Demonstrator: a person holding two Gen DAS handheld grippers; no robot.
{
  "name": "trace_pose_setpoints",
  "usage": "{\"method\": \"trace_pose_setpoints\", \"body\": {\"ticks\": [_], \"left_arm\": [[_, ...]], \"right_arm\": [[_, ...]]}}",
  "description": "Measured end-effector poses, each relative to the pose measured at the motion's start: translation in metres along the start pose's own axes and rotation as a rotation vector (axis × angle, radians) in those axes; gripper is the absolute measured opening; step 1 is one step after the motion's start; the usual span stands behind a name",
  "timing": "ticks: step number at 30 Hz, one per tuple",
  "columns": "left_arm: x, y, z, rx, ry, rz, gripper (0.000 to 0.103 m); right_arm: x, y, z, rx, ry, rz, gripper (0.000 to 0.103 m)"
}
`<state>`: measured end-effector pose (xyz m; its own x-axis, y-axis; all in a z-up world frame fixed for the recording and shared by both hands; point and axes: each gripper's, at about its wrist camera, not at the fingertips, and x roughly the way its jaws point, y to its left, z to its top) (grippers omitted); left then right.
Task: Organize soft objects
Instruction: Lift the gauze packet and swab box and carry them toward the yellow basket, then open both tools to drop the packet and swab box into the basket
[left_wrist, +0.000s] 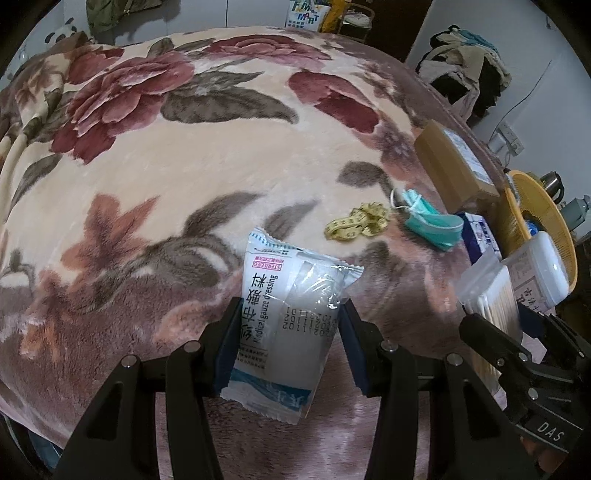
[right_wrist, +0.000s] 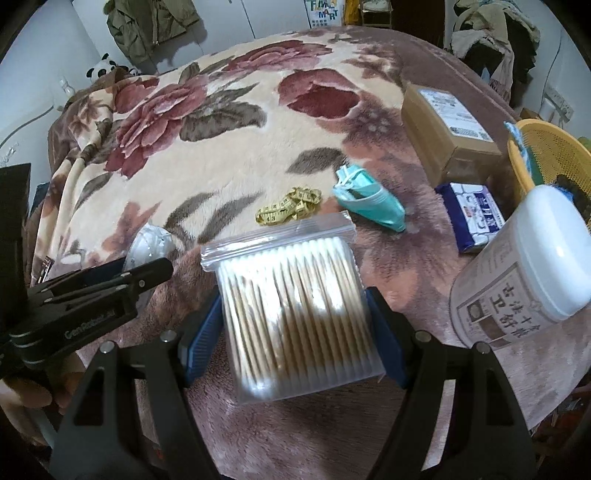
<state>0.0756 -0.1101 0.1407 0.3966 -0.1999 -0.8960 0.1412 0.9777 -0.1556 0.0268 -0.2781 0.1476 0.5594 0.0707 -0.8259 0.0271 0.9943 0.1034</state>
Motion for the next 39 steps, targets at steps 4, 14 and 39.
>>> {"method": "trace_pose_setpoints", "body": {"ticks": [4,14,39], "left_arm": [[-0.010,-0.012,0.009,0.015,-0.022,-0.007,0.052],[-0.031,-0.041,0.030,0.046,-0.063,-0.027,0.052],[-0.049,-0.228,0.091,0.254,-0.118,-0.221,0.052]], "right_arm": [[-0.011,-0.007,0.005,0.006,-0.022,0.002,0.075],[-0.040,-0.025,0.024,0.013,-0.083,-0.008,0.075],[-0.117,-0.160,0.046,0.179,-0.239,-0.126,0.075]]}}
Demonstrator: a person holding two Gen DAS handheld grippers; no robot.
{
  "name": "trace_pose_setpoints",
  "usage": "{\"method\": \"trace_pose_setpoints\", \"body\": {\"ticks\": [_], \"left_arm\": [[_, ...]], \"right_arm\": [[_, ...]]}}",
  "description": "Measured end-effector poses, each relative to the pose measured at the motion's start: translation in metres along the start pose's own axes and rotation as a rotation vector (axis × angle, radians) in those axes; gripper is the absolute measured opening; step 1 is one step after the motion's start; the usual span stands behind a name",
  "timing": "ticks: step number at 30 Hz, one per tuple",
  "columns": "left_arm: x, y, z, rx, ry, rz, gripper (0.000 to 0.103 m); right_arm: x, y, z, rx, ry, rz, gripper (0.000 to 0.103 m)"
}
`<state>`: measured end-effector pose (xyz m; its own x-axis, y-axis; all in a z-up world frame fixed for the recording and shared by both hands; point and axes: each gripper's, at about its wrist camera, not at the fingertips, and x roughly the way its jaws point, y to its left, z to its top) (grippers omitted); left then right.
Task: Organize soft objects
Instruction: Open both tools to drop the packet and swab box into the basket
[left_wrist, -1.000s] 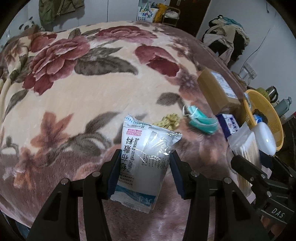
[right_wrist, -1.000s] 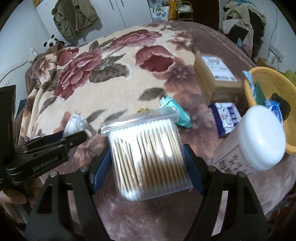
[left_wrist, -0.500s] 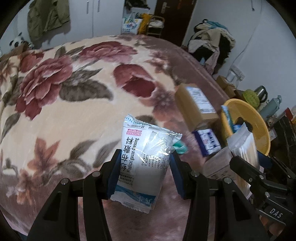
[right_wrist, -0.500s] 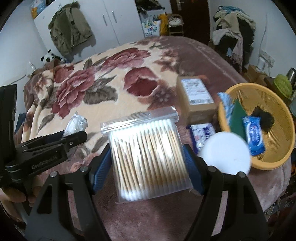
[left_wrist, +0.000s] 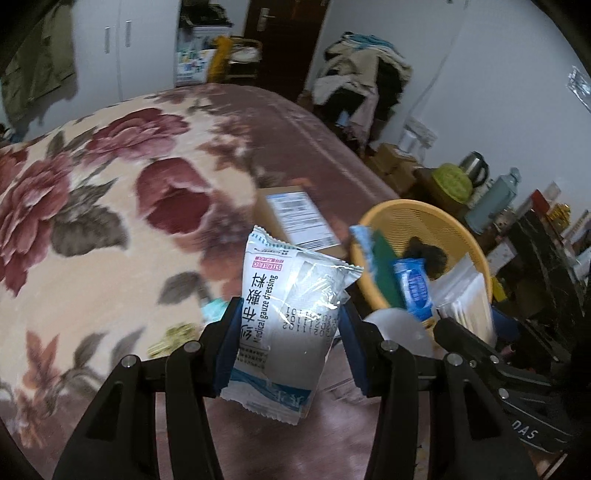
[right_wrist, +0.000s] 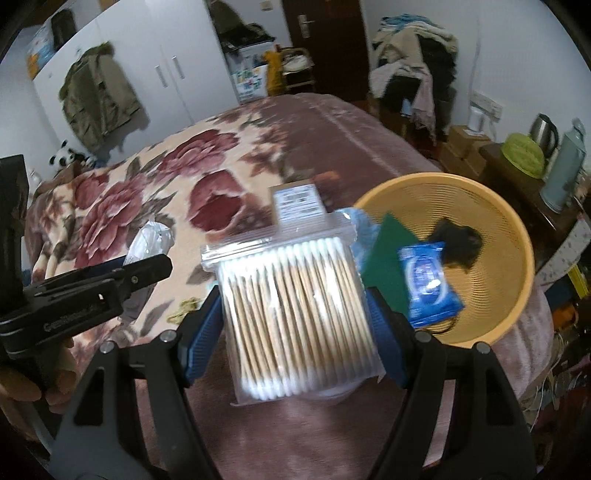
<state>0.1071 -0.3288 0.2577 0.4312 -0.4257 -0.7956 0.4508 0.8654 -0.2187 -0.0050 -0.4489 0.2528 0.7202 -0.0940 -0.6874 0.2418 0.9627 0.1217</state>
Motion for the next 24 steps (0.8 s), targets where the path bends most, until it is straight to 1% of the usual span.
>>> {"method": "trace_pose_setpoints", "body": {"ticks": [5,9,12,14,18,19,20,22,24], "left_arm": [[0.022,-0.037,0.017,0.028,0.019,-0.057,0.052],[0.042,-0.078,0.033,0.086,0.029,-0.108,0.052],[0.055,-0.102,0.043,0.114,0.038,-0.147,0.052],[0.070,-0.118,0.049,0.126,0.057,-0.159,0.052],[0.099,-0.144,0.052,0.145,0.105,-0.194,0.054],[0.106,-0.150,0.053,0.153,0.111,-0.207,0.058],[0.110,-0.154,0.053,0.156,0.114,-0.217,0.070],[0.117,-0.160,0.053,0.153,0.106,-0.244,0.086],[0.120,-0.165,0.053,0.160,0.099,-0.256,0.088]], "right_arm": [[-0.002,-0.049,0.006,0.077,-0.009,-0.052,0.075],[-0.005,-0.084,0.013,0.136,-0.017,-0.098,0.075],[-0.007,-0.109,0.020,0.179,-0.029,-0.128,0.075],[-0.006,-0.126,0.026,0.206,-0.034,-0.146,0.075],[0.003,-0.155,0.033,0.273,-0.034,-0.142,0.076],[0.006,-0.162,0.034,0.294,-0.036,-0.124,0.076],[0.012,-0.171,0.035,0.323,-0.037,-0.086,0.076],[0.017,-0.181,0.036,0.362,-0.033,-0.056,0.077],[0.022,-0.188,0.034,0.390,-0.032,-0.071,0.080]]}}
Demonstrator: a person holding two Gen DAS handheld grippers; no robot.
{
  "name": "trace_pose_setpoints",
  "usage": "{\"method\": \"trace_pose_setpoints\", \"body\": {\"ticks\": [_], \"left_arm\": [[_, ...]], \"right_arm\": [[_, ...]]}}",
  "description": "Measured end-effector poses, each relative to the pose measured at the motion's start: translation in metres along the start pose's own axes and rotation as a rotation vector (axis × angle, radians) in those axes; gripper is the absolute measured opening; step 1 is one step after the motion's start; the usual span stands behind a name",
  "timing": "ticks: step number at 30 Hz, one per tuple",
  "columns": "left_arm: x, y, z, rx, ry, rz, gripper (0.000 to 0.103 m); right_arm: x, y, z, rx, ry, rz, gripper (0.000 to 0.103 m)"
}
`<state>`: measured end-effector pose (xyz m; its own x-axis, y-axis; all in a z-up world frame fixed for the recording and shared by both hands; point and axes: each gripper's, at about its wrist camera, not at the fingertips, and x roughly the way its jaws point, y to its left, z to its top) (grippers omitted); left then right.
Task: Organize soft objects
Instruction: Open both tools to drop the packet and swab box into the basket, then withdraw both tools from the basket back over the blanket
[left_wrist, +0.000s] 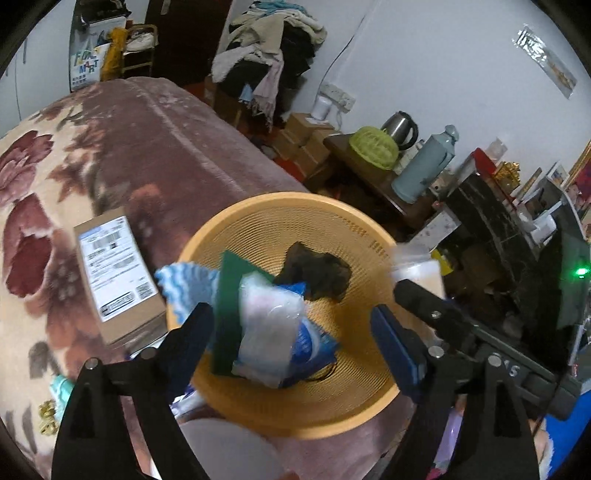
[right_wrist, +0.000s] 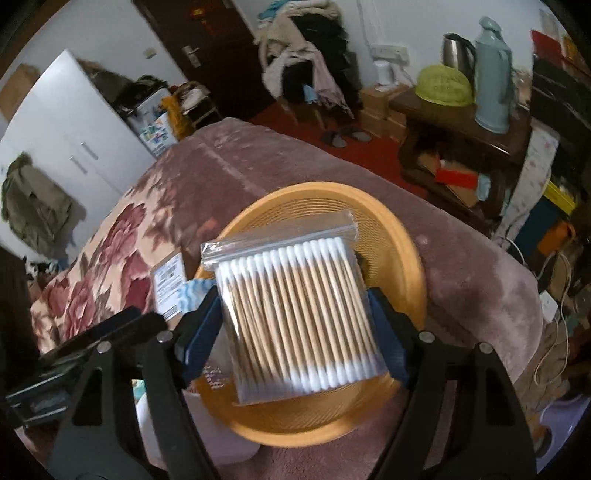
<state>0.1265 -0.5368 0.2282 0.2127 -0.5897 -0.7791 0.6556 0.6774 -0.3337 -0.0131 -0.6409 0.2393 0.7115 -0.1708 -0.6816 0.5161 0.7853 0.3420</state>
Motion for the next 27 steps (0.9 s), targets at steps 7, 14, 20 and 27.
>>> {"method": "trace_pose_setpoints", "body": {"ticks": [7,14,20,27], "left_arm": [[-0.008,0.002,-0.006,0.051,-0.036,0.094,0.101],[-0.029,0.024,-0.017,0.004,-0.036,0.163,0.102],[-0.044,0.037,-0.033,-0.026,-0.028,0.183,0.102],[-0.059,0.052,-0.050,-0.054,-0.020,0.193,0.102]], "right_arm": [[-0.004,-0.001,-0.004,-0.026,-0.015,-0.012,0.098],[-0.008,0.007,-0.018,-0.056,0.019,-0.030,0.103],[-0.015,0.023,-0.033,-0.107,0.050,-0.035,0.103],[-0.023,0.035,-0.041,-0.130,0.051,-0.045,0.103]]}}
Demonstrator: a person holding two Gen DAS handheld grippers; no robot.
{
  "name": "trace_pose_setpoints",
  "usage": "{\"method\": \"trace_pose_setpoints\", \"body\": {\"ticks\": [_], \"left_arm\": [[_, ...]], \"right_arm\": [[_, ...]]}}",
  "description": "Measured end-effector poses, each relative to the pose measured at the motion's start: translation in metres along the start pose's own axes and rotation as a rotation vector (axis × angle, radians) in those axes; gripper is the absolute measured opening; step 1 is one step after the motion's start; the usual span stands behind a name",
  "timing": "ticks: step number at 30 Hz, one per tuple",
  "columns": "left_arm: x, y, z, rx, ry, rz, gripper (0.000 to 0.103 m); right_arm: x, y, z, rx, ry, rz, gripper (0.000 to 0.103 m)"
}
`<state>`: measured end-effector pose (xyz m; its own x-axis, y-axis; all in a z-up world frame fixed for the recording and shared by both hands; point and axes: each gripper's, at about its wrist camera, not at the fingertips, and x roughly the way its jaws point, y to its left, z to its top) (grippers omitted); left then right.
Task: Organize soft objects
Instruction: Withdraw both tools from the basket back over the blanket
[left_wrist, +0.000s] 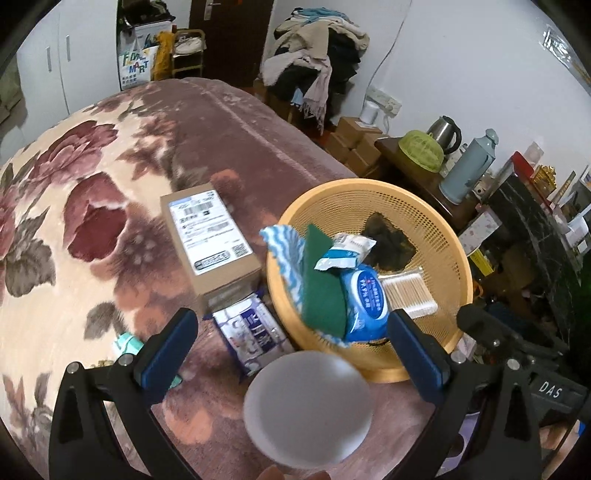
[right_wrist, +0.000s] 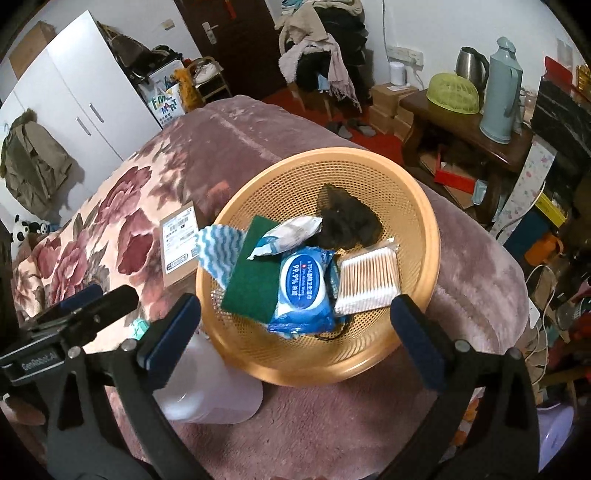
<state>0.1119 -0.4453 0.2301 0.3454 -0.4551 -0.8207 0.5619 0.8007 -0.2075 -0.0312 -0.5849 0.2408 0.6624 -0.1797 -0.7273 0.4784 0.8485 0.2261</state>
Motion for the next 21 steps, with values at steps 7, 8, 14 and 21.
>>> {"method": "trace_pose_setpoints", "body": {"ticks": [7,8,14,21], "left_arm": [[-0.009,0.015,-0.012,-0.016,0.008,0.017,0.102],[-0.010,0.016,-0.013,-0.016,0.013,0.020,0.102],[-0.004,0.020,-0.021,-0.004,0.058,0.049,0.102],[-0.001,0.029,-0.026,-0.012,0.077,0.050,0.102]], "right_arm": [[-0.001,0.017,-0.011,-0.046,0.021,-0.039,0.103],[0.000,0.018,-0.012,-0.053,0.024,-0.048,0.103],[0.006,0.029,-0.020,-0.101,0.078,-0.095,0.103],[0.001,0.040,-0.024,-0.130,0.084,-0.116,0.103]]}}
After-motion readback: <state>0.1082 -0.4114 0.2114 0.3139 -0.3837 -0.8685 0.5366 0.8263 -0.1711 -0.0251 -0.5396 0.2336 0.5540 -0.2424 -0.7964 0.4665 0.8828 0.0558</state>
